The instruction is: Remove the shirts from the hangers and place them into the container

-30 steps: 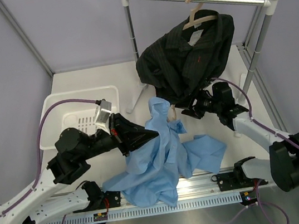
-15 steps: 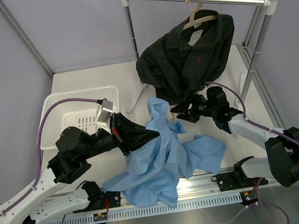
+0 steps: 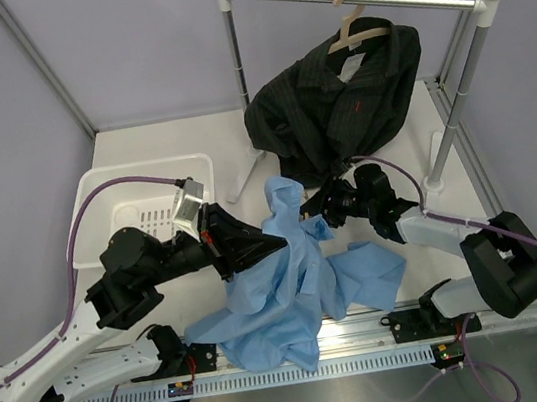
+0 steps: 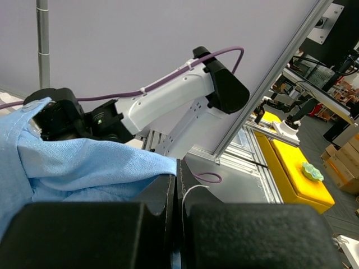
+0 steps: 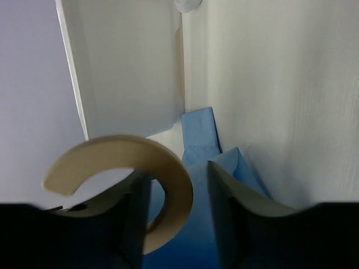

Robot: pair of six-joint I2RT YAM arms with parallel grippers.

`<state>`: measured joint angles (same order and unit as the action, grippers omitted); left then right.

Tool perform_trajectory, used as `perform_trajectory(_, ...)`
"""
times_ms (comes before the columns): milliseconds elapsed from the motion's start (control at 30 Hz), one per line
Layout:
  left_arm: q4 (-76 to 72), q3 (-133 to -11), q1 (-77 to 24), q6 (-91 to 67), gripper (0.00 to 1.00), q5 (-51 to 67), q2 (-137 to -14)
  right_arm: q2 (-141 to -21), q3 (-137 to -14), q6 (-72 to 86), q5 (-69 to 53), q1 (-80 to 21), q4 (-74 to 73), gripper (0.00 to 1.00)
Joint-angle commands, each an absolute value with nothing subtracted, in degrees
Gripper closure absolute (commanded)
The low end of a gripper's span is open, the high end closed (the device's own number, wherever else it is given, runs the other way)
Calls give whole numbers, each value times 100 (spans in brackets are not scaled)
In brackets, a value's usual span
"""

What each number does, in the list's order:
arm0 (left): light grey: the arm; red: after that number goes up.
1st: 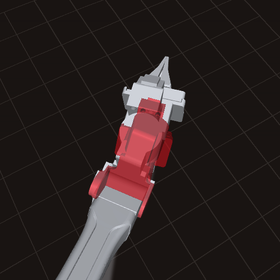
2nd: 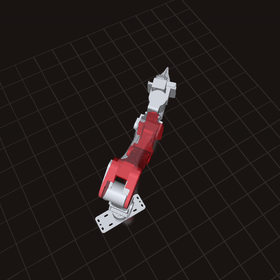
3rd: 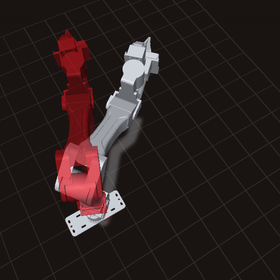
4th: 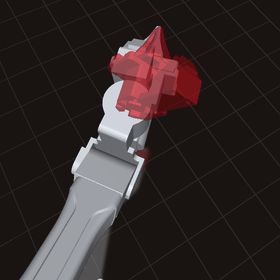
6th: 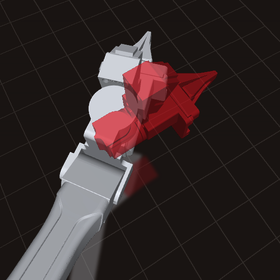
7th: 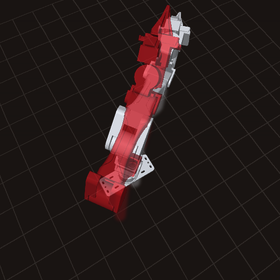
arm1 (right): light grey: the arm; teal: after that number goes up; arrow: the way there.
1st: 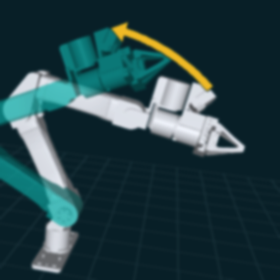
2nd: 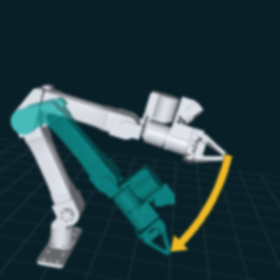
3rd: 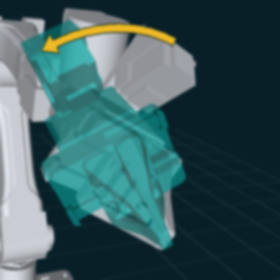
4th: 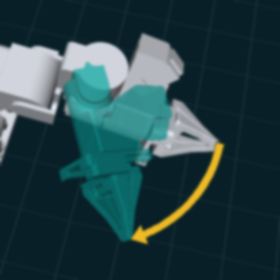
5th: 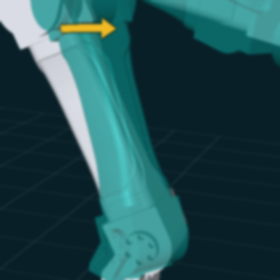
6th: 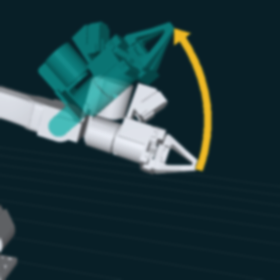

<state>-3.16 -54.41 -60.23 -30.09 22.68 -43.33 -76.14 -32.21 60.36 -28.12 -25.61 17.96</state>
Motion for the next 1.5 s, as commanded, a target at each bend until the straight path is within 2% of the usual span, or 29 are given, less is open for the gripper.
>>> perform_trajectory(0, -791, -5616, -6056, -3076, 100, 2496, -4237, -7962, -3401, 6258, -2768, -2689, 2522, 54)
perform_trajectory(33, -765, -5608, -6056, -3076, 100, 2479, -4219, -8024, -3436, 6275, -2769, -2707, 2566, 67)
perform_trajectory(67, -739, -5599, -6056, -3076, 100, 2461, -4210, -8085, -3480, 6258, -2751, -2698, 2540, 86)
perform_trajectory(100, -695, -5599, -6056, -3076, 100, 2461, -4184, -8077, -3550, 6232, -2690, -2698, 2462, 100)
perform_trajectory(233, -388, -5607, -6056, -2997, 100, 2435, -4026, -7385, -3524, 5768, -1822, -2751, 1593, 100)
perform_trajectory(333, -202, -5476, -6056, -2936, 100, 2373, -3868, -6427, -3743, 5119, -769, -2760, 329, 100)
perform_trajectory(367, -167, -5441, -6056, -2927, 100, 2364, -3771, -5938, -3883, 4924, -565, -2760, -527, 100)
perform_trajectory(533, 167, -5239, -6056, -2892, 100, 2171, -3639, -4494, -5148, 3887, 701, -2760, -2625, 100)
perform_trajectory(600, 158, -5203, -6056, -2900, 100, 2145, -3656, -4334, -5711, 3675, 843, -2751, -3338, 100)
perform_trajectory(867, -80, -5098, -6056, -3120, 100, 2435, -4174, -4228, -6836, 3068, 1502, -2751, -4297, 100)
perform_trajectory(1067, 297, -5141, -6056, -2989, 100, 2242, -4043, -4228, -7399, 2760, 2389, -2751, -4894, 100)
perform_trajectory(1233, 747, -5212, -6056, -2892, 100, 1513, -3806, -4061, -7576, 2786, 3408, -2751, -5387, 100)
perform_trajectory(1467, 842, -4685, -6056, -2971, 100, 327, -2911, -3691, -7663, 3357, 3577, -2751, -5431, 100)
